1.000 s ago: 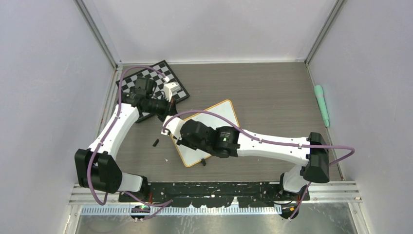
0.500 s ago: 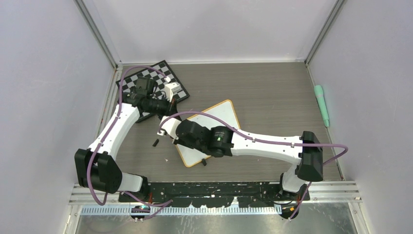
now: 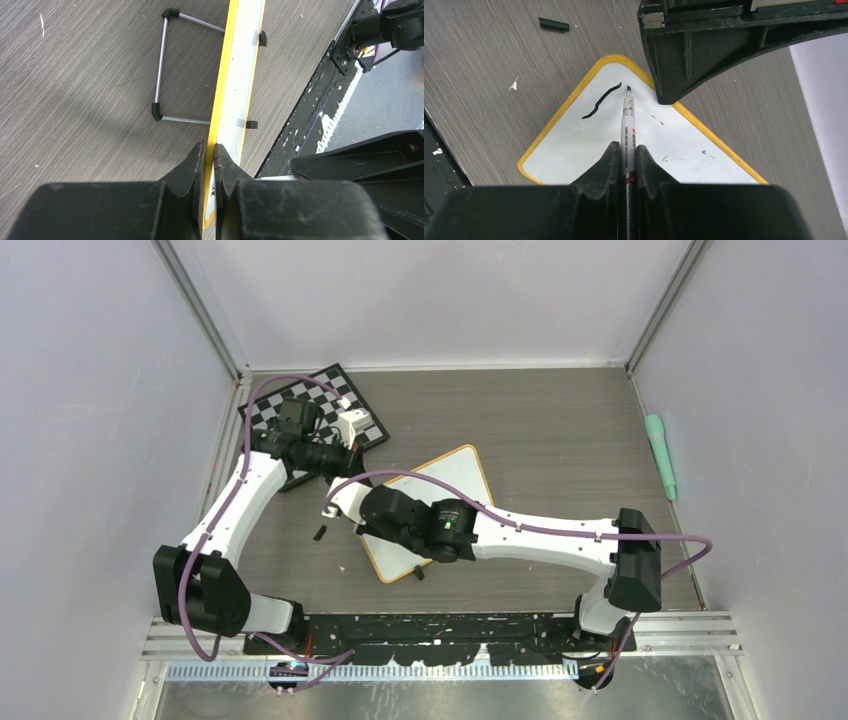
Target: Write a sentence on the whiteboard
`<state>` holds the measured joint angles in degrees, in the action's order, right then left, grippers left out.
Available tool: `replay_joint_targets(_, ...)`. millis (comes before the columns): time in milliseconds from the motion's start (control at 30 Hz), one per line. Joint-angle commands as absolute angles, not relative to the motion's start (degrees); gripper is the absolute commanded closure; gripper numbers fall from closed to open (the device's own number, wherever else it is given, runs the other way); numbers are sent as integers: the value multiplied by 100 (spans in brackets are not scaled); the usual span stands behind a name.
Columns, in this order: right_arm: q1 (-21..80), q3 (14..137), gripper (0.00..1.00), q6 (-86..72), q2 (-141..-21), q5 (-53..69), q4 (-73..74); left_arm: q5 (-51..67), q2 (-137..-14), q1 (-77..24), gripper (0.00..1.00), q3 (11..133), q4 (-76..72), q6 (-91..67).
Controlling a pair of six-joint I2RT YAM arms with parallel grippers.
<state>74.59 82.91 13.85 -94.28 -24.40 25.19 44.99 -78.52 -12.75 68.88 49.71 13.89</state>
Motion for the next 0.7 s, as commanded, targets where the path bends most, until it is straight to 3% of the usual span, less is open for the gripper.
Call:
replay_joint_targets(0, 7430, 8233, 100, 1461, -9302, -2617, 2262, 4360, -7958, -1415, 100, 6910, 5106, 1436)
replay_joint_targets(667, 7347, 7916, 100, 1278, -9142, -2361, 2546, 4290, -8028, -1450, 100, 6953, 5139, 1433)
